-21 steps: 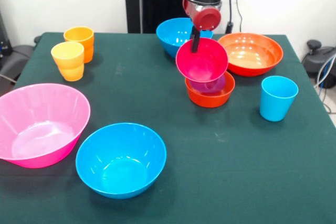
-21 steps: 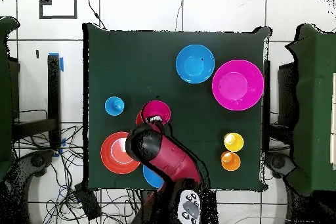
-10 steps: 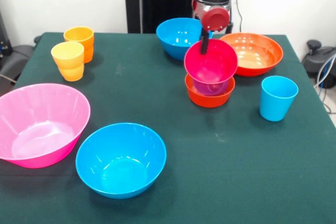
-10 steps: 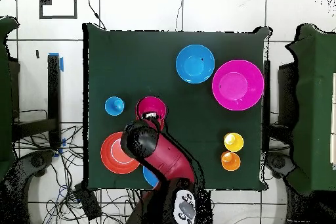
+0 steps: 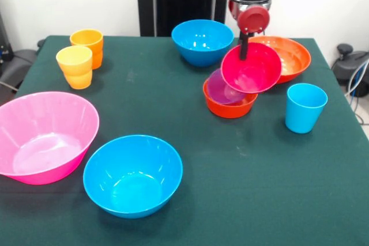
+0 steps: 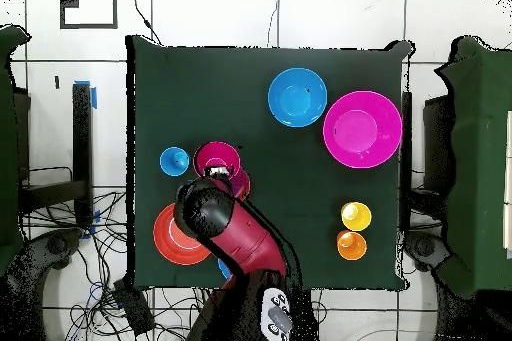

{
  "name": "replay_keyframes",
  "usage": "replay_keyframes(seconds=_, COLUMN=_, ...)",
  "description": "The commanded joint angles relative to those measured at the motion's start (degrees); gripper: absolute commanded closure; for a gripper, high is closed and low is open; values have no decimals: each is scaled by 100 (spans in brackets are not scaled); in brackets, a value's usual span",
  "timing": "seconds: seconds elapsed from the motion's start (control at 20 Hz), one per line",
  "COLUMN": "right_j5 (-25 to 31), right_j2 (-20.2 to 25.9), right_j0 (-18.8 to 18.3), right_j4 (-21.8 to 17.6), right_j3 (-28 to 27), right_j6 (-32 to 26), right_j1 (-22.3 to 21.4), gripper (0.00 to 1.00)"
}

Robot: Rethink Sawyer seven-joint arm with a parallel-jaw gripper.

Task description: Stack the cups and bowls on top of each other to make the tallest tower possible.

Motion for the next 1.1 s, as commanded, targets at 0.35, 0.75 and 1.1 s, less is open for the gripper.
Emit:
replay_keyframes(seconds=0.35, right_j5=1382, right_j2=498, right_j0=175, right_j4=268, right_j3=528, right_j6=1502, right_j1=137, gripper=100)
replay_keyframes(seconds=0.75, right_j5=749, right_j2=-60, right_j0=502, right_j4=181, right_j3=46, right_j6=1455, right_j1=492, gripper=100)
replay_keyframes(seconds=1.1, right_j5=-292, right_j2=-645, right_j0=831, right_j4=563, right_j3=-1521, right_j6=1324, right_j1=1749, gripper=100)
